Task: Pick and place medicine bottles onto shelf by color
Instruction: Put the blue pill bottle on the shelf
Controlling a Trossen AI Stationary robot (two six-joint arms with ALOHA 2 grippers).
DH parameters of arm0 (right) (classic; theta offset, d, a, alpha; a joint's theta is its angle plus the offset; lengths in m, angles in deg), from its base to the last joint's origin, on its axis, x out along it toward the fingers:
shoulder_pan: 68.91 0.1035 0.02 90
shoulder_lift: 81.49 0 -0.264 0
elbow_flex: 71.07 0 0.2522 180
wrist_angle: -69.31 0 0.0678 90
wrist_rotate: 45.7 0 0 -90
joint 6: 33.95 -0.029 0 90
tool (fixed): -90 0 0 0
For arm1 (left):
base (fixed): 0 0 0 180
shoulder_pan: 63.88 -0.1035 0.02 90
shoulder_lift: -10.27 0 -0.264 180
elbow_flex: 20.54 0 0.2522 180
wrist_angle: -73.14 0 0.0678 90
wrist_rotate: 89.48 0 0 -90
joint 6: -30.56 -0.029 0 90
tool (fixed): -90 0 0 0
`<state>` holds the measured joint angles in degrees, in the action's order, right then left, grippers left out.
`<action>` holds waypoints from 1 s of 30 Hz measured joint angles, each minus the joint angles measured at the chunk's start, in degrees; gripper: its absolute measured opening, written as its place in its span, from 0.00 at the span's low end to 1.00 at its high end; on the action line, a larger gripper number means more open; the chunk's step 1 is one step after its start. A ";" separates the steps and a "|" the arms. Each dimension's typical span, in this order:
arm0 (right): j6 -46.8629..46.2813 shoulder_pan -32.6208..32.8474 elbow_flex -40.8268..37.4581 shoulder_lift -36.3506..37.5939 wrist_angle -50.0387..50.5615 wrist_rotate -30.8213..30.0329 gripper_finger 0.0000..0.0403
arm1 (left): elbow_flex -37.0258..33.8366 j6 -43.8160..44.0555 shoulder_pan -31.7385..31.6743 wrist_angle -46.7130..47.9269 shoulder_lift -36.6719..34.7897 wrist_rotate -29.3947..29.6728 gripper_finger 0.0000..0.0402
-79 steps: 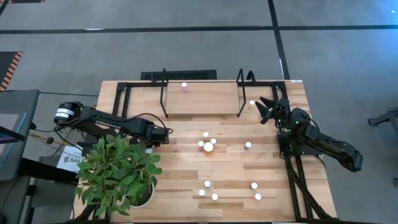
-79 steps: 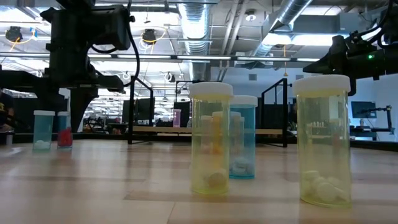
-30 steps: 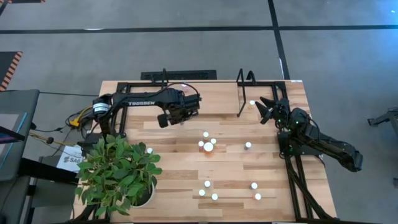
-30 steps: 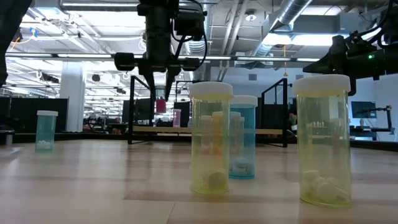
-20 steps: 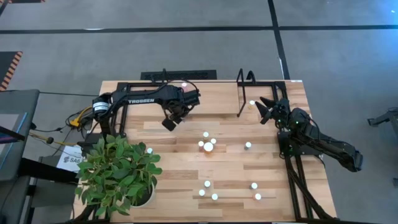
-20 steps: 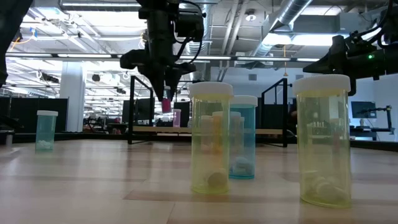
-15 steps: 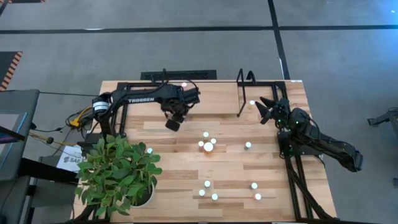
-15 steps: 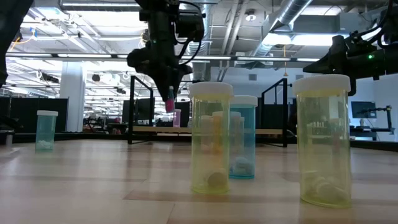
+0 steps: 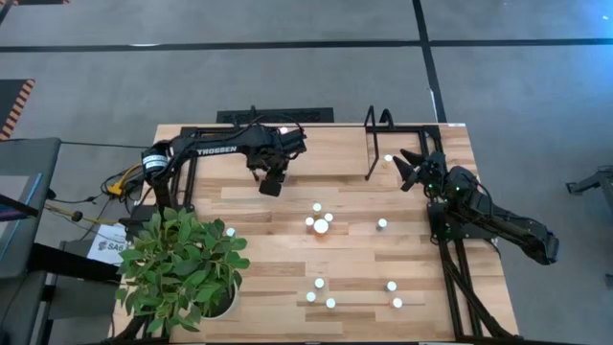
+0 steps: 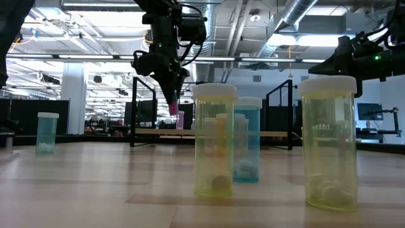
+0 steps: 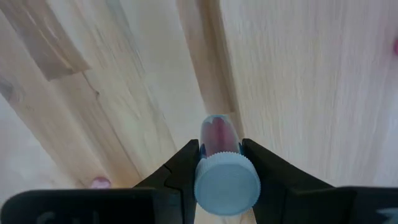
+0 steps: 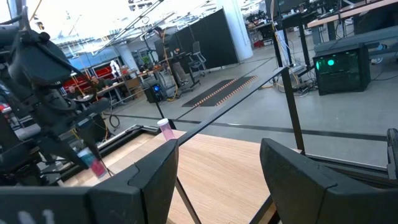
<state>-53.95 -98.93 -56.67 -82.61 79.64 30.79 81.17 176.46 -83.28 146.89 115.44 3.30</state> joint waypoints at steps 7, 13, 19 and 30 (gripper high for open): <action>0.01 -0.02 0.00 0.00 0.01 0.01 0.62 | -0.02 -10.23 -0.76 0.60 0.00 0.80 0.23; 0.00 -0.02 0.00 0.00 0.00 0.00 0.62 | -0.04 -23.01 -2.04 -0.56 0.00 0.38 0.23; 0.00 -0.02 0.00 0.00 0.01 -0.01 0.62 | 2.01 -40.32 -2.10 -1.99 -0.04 1.14 0.23; 0.00 -0.02 -0.01 0.00 -0.01 0.00 0.62 | 4.31 -59.55 -5.10 0.86 -0.11 4.32 0.23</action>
<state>-53.95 -98.95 -56.69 -82.61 79.63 30.79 85.47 116.91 -88.37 147.75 115.33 7.63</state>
